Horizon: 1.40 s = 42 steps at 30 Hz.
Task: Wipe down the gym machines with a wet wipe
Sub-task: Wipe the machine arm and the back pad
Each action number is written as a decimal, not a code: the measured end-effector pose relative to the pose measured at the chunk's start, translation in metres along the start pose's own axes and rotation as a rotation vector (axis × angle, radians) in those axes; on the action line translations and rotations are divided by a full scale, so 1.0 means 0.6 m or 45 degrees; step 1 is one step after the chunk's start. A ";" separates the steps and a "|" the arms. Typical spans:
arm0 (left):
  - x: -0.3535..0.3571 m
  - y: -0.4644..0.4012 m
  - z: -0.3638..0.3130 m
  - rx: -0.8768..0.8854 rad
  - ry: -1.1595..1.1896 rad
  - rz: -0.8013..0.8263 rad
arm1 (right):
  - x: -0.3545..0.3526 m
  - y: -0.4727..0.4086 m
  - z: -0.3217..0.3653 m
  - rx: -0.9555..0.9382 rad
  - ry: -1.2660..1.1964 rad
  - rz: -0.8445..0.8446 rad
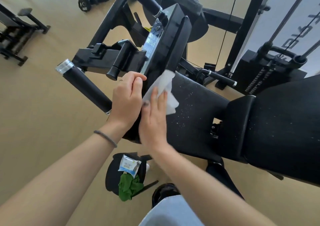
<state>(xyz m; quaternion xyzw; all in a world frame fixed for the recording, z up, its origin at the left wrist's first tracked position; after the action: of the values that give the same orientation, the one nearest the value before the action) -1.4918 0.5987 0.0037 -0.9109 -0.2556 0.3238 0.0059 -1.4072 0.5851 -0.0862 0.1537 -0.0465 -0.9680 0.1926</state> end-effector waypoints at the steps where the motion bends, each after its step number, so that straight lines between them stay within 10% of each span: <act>1: 0.001 -0.001 -0.001 0.007 -0.022 0.008 | -0.011 -0.028 0.004 0.020 -0.013 -0.036; 10: 0.006 -0.005 0.011 0.046 -0.220 -0.103 | 0.027 0.113 -0.005 -0.272 0.158 0.075; 19: 0.016 -0.009 0.017 -0.015 -0.332 -0.051 | -0.070 -0.217 -0.023 0.344 -0.461 -0.145; 29: 0.019 -0.006 0.007 -0.036 -0.393 -0.012 | 0.035 0.064 -0.076 0.961 -1.055 0.568; 37: 0.020 -0.007 0.013 -0.047 -0.422 0.009 | -0.067 -0.127 -0.047 0.810 -1.220 0.341; 42: 0.020 -0.005 0.011 -0.048 -0.415 0.014 | 0.000 0.005 -0.070 1.039 -1.215 0.583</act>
<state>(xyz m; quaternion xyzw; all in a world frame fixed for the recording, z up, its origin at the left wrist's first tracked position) -1.4891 0.6057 -0.0078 -0.8476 -0.2543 0.4625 -0.0543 -1.3931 0.5812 -0.1259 -0.2447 -0.5206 -0.7693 0.2780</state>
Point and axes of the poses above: each hand's wrist, its own y-axis away from the middle knuckle, its own x-axis out of the palm, z = x × y, the point moved 6 cm from there along -y, towards the middle knuckle, and after that the axes turned 10 degrees about y, right-handed, at the moved point
